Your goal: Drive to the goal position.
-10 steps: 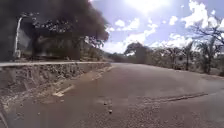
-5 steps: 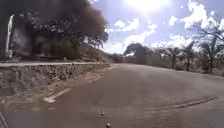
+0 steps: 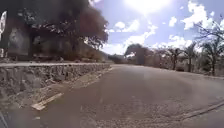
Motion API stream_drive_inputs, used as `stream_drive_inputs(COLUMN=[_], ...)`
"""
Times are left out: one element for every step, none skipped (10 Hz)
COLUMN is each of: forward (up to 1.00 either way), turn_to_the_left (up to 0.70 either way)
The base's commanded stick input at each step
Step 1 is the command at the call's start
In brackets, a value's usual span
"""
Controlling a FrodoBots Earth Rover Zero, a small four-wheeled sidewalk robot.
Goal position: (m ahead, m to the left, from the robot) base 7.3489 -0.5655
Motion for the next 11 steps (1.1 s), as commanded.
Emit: stream_drive_inputs(forward=[0.5,0.5,0.5,0.5,0.5,0.5,0.5,0.5,0.5,0.5,0.5], turn_to_the_left=[0.0,0.0,0.0,0.0,0.0,0.0,0.0,0.0,0.0,0.0,0.0])
